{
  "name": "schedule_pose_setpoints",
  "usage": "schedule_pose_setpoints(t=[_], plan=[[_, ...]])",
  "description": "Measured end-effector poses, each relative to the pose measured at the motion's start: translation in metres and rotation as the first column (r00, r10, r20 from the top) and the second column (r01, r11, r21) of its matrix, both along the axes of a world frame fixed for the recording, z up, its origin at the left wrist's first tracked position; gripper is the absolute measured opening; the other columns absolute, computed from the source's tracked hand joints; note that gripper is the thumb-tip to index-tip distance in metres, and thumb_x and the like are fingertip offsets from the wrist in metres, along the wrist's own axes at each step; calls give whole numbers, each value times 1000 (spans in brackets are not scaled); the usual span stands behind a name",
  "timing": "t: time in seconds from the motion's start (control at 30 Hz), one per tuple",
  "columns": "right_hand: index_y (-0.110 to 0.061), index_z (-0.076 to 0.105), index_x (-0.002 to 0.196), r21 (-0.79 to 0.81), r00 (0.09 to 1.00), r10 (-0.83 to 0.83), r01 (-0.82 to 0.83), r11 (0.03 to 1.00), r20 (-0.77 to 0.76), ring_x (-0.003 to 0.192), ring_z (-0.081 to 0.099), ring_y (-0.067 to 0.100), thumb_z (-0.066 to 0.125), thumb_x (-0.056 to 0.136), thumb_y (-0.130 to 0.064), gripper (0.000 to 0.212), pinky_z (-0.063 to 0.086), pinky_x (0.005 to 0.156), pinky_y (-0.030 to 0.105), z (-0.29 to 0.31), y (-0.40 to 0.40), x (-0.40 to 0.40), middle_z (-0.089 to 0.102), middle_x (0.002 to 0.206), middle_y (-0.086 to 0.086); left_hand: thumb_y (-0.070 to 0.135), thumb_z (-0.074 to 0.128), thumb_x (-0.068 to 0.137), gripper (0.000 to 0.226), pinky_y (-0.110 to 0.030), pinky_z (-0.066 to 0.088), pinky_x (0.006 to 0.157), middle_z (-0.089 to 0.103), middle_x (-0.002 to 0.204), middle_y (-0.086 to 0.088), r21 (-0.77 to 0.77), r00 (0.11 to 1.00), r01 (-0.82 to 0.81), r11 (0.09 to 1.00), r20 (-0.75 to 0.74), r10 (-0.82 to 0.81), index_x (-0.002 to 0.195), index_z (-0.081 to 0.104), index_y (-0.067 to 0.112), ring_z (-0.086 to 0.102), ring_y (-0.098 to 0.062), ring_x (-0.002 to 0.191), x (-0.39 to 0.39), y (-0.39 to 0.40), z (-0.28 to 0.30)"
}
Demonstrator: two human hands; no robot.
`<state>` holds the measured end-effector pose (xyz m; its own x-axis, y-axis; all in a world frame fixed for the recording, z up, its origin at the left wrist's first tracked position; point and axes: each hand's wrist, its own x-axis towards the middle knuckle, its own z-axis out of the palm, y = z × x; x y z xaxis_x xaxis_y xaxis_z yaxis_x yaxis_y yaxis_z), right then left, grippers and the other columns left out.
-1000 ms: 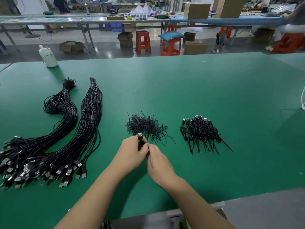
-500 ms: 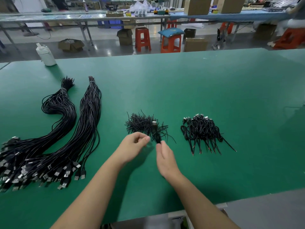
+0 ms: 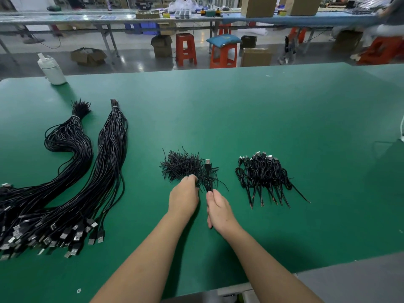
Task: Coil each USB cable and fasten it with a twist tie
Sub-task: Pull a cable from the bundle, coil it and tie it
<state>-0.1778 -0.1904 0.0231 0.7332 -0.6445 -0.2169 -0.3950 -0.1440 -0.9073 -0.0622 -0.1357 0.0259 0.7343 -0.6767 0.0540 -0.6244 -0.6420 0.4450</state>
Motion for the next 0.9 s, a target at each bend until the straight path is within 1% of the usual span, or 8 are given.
schedule_pose_setpoints(t=[0.13, 0.27, 0.4, 0.5, 0.6, 0.73, 0.8, 0.9], plan=[[-16, 38, 81, -34, 997, 61, -63, 997, -42, 44, 52, 17, 27, 106, -40, 36, 49, 65, 41, 3, -1, 0, 45, 68, 4, 16, 51, 97, 17, -35, 46, 74, 60, 103, -1, -55, 999, -44, 998, -16, 43, 111, 60, 18, 61, -25, 91, -3, 3, -4], [-19, 42, 86, -86, 985, 127, -137, 987, -118, 49, 56, 14, 25, 106, -44, 36, 50, 70, 37, 5, 2, 0, 49, 72, 1, 16, 52, 98, 19, -32, 47, 77, 61, 101, -1, -89, 993, -112, 990, -45, 109, 108, 68, 18, 62, -24, 91, -4, 24, -12], [-14, 42, 94, -155, 959, 222, -250, 956, -179, 66, 57, 19, 27, 107, -41, 33, 53, 80, 45, 6, 4, 0, 50, 76, -1, 11, 64, 91, 14, -18, 35, 76, 64, 91, 5, -274, 959, -212, 938, -242, 146, 97, 75, 17, 59, -15, 87, -11, 39, -14], [-12, 49, 108, -162, 944, 269, -301, 940, -189, 82, 53, 21, 28, 107, -39, 33, 52, 86, 53, 6, 4, 0, 48, 81, -4, 11, 69, 88, 14, -21, 36, 73, 66, 87, 8, -320, 931, -225, 920, -350, 105, 88, 75, 23, 57, -11, 81, -13, 42, -10], [-11, 48, 108, -86, 952, 246, -265, 960, -184, 75, 53, 20, 30, 106, -41, 36, 57, 78, 50, 6, 2, 0, 50, 85, 3, 8, 70, 86, 13, -15, 38, 71, 65, 84, 9, -342, 920, -198, 919, -387, 54, 87, 75, 21, 58, -10, 81, -15, 45, -6], [-18, 46, 106, -53, 958, 238, -249, 967, -161, 77, 51, 16, 30, 105, -41, 28, 54, 57, 31, 6, -2, 2, 48, 87, 0, 10, 70, 87, 24, -3, 35, 67, 65, 84, 14, -370, 928, -170, 913, -373, 22, 80, 68, 32, 56, 0, 79, -17, 49, -2], [-22, 45, 104, -43, 958, 244, -253, 966, -152, 78, 50, 15, 31, 105, -40, 23, 51, 55, 27, 5, -2, 3, 47, 86, -2, 10, 69, 88, 22, -2, 35, 68, 63, 84, 15, -372, 935, -163, 914, -353, 24, 81, 68, 31, 54, 6, 80, -18, 51, -2], [-21, 44, 98, -38, 961, 233, -241, 970, -152, 74, 49, 16, 31, 105, -40, 23, 52, 56, 29, 4, -1, 4, 46, 84, -1, 10, 69, 89, 17, -1, 35, 70, 63, 85, 16, -371, 945, -139, 918, -325, 12, 85, 70, 26, 54, 10, 81, -19, 54, -2]])
